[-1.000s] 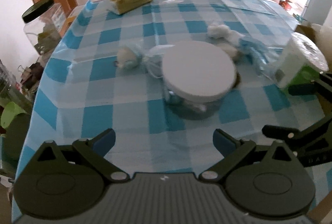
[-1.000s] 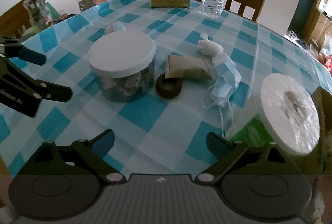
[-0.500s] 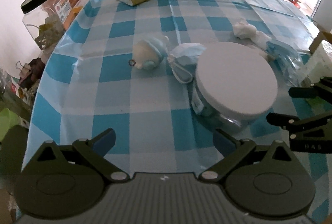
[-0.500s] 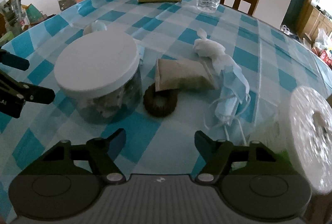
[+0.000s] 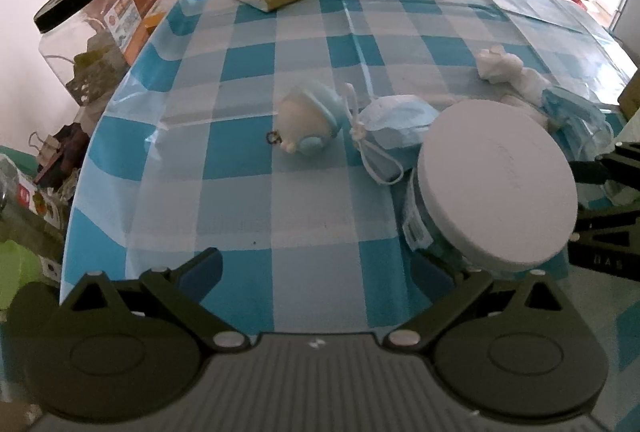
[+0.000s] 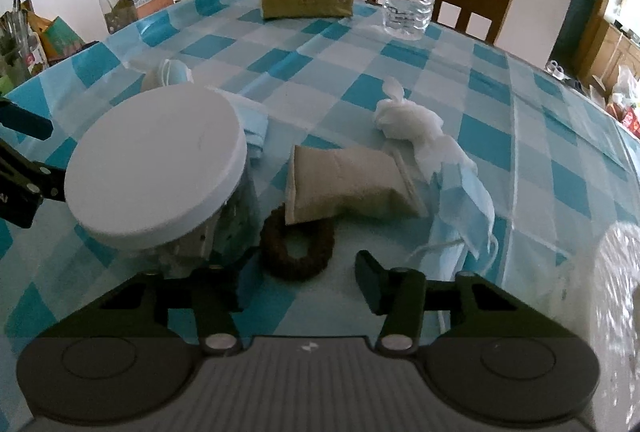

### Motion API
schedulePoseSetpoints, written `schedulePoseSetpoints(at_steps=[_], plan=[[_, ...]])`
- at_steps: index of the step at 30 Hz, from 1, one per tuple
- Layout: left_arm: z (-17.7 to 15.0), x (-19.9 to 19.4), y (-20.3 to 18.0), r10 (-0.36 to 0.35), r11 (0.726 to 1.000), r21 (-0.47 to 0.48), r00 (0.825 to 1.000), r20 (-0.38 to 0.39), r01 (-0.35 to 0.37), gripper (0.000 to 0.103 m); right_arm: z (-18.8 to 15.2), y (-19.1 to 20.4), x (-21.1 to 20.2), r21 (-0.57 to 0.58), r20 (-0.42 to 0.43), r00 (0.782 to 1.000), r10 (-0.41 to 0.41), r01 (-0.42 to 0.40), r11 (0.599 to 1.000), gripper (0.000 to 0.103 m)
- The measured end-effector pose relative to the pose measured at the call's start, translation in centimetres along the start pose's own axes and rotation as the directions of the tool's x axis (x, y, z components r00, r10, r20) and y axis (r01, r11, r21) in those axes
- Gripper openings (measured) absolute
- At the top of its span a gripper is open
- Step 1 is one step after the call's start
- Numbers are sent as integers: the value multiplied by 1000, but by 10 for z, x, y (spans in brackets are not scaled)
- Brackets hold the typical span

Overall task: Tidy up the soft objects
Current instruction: 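Move the left tool to the light blue plush toy while the right tool approaches the black hair tie, then close the left tool on the plush toy while the right tool closes on the hair tie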

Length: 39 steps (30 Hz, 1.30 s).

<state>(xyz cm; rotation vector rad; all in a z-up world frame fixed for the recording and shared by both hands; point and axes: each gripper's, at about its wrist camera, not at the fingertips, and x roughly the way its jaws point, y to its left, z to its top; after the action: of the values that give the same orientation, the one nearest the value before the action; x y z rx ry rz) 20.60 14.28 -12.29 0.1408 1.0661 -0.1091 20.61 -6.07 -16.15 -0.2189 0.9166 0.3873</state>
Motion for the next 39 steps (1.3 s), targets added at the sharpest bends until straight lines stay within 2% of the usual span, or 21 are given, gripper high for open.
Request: schedulePoseSetpoints(at_steps=[6, 19, 23, 26, 35, 37, 39], plan=[[6, 3, 3, 9, 1000, 12, 1000, 3, -9, 100, 2, -1, 0, 2, 6, 1000, 3, -3, 1000, 36], [32, 7, 19, 74, 993, 84, 994, 76, -80, 98, -15, -12, -14, 57, -28, 999, -21, 23, 998, 36], [41, 19, 23, 80, 989, 116, 993, 86, -90, 93, -16, -9, -15, 60, -34, 999, -26, 28, 998, 39], [46, 28, 23, 59, 986, 152, 994, 88, -72, 88, -17, -8, -16, 67, -36, 999, -28, 30, 997, 43], [61, 46, 19, -20, 970, 243, 996, 88, -2, 74, -20, -5, -15, 53, -37, 999, -25, 27, 998, 64], [65, 51, 19, -49, 967, 253, 996, 80, 27, 65, -20, -4, -15, 42, -38, 999, -22, 24, 999, 66], [68, 55, 20, -88, 964, 257, 994, 72, 66, 54, -20, -1, -15, 31, -44, 999, -9, 11, 999, 73]])
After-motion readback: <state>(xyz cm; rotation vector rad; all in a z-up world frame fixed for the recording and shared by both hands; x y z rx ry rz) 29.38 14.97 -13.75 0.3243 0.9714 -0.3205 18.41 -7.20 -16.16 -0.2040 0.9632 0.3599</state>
